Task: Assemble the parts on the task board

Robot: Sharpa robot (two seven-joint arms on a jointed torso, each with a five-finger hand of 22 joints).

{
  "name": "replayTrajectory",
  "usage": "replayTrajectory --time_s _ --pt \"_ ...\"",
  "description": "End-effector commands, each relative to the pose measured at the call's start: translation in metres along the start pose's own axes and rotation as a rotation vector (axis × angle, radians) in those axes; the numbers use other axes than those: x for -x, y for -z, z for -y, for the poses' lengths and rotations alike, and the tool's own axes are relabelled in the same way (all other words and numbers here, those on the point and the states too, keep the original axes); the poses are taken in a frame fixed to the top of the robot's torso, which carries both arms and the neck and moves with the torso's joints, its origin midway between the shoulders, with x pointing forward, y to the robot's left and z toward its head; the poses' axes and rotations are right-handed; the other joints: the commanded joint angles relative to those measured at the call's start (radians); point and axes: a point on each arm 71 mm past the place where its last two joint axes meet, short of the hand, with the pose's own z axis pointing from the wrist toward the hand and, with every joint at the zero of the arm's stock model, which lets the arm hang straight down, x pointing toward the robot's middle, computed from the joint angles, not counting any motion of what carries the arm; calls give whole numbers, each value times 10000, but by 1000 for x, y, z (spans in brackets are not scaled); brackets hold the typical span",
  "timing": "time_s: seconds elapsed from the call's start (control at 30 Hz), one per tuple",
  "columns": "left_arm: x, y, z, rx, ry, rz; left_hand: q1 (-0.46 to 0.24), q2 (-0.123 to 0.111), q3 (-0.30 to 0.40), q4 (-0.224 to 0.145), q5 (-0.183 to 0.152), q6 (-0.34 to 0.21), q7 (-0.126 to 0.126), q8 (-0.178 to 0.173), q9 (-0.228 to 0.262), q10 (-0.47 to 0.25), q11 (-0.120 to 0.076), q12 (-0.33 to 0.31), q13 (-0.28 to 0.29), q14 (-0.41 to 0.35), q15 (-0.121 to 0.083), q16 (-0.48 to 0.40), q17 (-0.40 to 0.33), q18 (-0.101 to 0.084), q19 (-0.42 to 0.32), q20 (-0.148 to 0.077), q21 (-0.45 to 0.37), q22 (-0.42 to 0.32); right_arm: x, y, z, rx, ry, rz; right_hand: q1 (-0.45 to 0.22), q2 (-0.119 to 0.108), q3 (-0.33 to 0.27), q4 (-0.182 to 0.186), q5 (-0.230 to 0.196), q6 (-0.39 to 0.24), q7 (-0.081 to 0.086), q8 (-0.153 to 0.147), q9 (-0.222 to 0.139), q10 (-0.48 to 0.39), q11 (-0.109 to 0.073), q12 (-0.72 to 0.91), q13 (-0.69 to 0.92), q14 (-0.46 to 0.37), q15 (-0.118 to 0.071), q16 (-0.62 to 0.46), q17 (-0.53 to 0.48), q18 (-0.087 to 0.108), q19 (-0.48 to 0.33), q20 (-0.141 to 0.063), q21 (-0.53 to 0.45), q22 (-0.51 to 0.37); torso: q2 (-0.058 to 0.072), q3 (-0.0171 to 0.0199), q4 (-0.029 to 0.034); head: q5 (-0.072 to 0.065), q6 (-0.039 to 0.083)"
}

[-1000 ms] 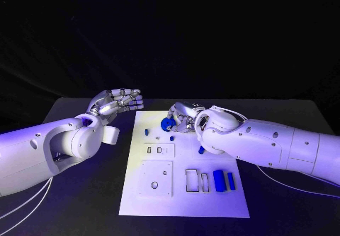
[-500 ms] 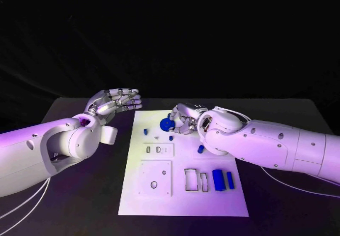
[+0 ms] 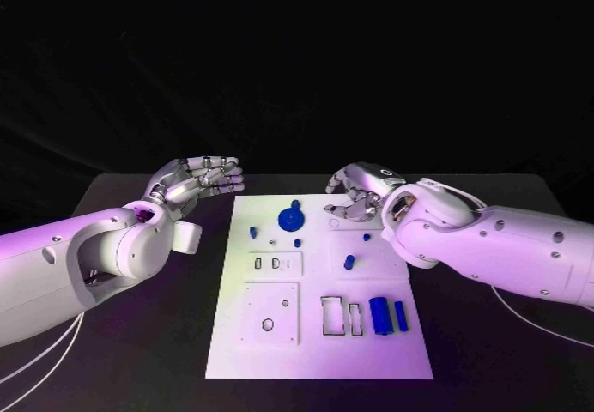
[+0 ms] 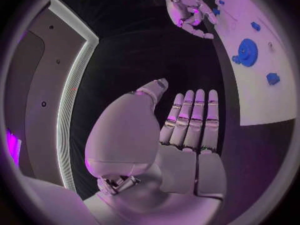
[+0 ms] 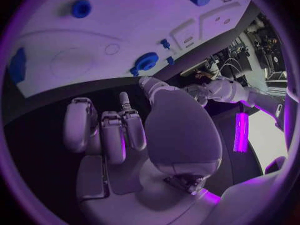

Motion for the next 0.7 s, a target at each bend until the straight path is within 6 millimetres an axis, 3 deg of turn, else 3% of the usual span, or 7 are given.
replayTrajectory --time_s 0.03,0.13,0.23,0.37,0.47,0.7 --pt "-2 -1 1 -70 92 -168 -92 -27 18 -14 -2 -67 357 -68 -12 -45 29 -68 9 -81 -19 -60 17 74 -38 31 -62 -12 13 10 17 -363 -828 -277 -86 -186 -46 59 -296 65 -11 -4 -42 -63 5 -90 1109 1041 -43 40 2630 -71 -145 -11 -178 -117 -66 8 -22 -79 11" --pt "-2 -1 1 -72 86 -156 -92 -27 18 -14 -2 -67 357 -68 -12 -45 29 -68 9 -81 -19 -60 17 74 -38 31 -62 -12 25 22 39 -493 -1164 -444 97 -222 7 -38 -387 106 -22 2 -63 -68 -3 -88 1115 1041 -50 40 2630 -72 -151 -19 -193 -107 -107 5 -67 -69 64" --pt "-2 -2 0 -85 86 -155 -95 -30 18 -18 -4 -68 358 -68 -11 -47 29 -68 9 -82 -18 -62 19 74 -38 32 -62 -13 36 32 60 -596 -1215 -305 262 -275 2 -73 -783 84 -12 -27 -103 -87 3 -100 1101 1041 -51 40 2630 -82 -131 -22 -183 -70 -137 8 -109 -101 74" --pt "-3 -3 0 -101 99 -184 -98 -30 18 -20 -6 -67 358 -67 -10 -48 30 -68 10 -85 -17 -64 19 74 -38 32 -62 -14 48 46 90 -585 -1078 -114 375 -334 -75 -75 -987 29 4 -65 -140 -83 16 -91 1112 1041 -40 40 2630 -103 -78 -14 -116 6 -161 53 -135 -204 55" --pt "-4 -4 -1 -108 109 -207 -99 -29 18 -21 -7 -67 358 -67 -10 -48 30 -68 10 -88 -16 -66 19 74 -38 33 -62 -14 50 53 109 -593 -1281 -142 502 -372 -123 -117 -942 6 11 -81 -160 -13 23 -20 1204 1041 -34 40 2630 -103 -74 -9 -121 14 -171 72 -128 -300 78" --pt "-4 -5 -1 -93 108 -205 -103 -28 19 -21 -10 -66 359 -66 -9 -49 31 -68 10 -94 -16 -70 19 73 -38 34 -62 -15 39 58 123 -486 -1317 -502 816 -398 -178 -248 -490 9 27 -91 -204 -13 37 1 1229 1041 -20 40 2630 -100 -80 4 -154 26 -147 96 -144 -289 83"
